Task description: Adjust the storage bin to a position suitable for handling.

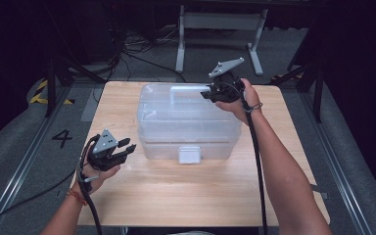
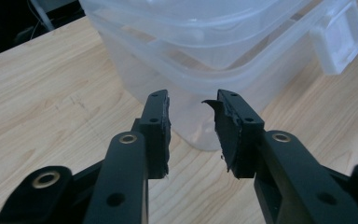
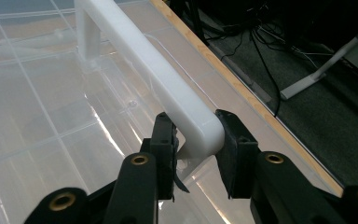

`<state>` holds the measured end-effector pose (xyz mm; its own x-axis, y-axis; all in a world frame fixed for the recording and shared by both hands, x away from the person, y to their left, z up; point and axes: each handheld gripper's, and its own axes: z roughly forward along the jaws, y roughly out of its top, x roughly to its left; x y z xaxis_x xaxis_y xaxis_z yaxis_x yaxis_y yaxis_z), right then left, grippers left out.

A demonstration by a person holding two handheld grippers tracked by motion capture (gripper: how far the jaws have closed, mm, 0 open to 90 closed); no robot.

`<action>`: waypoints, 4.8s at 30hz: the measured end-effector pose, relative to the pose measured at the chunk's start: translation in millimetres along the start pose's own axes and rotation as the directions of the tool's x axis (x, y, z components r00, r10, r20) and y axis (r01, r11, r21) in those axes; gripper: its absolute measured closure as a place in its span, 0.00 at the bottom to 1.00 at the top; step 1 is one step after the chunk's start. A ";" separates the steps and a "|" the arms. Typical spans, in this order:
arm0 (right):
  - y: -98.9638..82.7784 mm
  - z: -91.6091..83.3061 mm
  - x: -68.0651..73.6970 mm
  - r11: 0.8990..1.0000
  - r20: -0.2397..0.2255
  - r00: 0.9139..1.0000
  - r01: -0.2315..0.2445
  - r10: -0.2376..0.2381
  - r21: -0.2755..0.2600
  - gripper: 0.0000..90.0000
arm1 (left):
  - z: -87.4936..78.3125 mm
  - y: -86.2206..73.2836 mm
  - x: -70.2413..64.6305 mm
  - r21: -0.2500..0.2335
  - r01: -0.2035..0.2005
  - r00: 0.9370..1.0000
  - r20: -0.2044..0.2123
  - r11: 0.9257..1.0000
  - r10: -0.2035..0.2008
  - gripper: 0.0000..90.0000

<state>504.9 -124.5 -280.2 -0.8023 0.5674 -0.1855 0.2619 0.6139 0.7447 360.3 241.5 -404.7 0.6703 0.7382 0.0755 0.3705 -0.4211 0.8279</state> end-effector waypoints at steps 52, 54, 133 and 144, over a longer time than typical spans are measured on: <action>-63.7 -93.4 7.8 0.988 0.150 0.989 0.023 0.001 -0.154 0.67 | 20.9 18.5 -0.6 -0.084 0.011 1.000 0.017 0.996 -0.009 0.98; -78.0 -100.3 6.2 0.986 0.152 0.988 0.008 0.018 -0.164 0.67 | 21.1 18.9 -0.3 -0.085 0.007 1.000 0.015 0.996 -0.006 0.98; -132.7 -47.9 9.4 0.911 0.281 0.939 -0.072 0.200 -0.407 0.60 | 11.1 14.3 -7.2 -0.053 -0.082 0.996 0.034 0.995 0.084 0.78; -118.9 -46.5 2.6 0.909 0.301 0.934 -0.055 0.193 -0.413 0.63 | 14.8 13.6 -9.5 -0.041 -0.091 0.995 0.047 0.995 0.093 0.75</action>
<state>446.7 -221.6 -339.4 -0.5371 0.8136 -0.2224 0.0609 0.3004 0.9519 368.4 221.0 -402.4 0.7312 0.6703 0.1264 0.2811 -0.4650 0.8395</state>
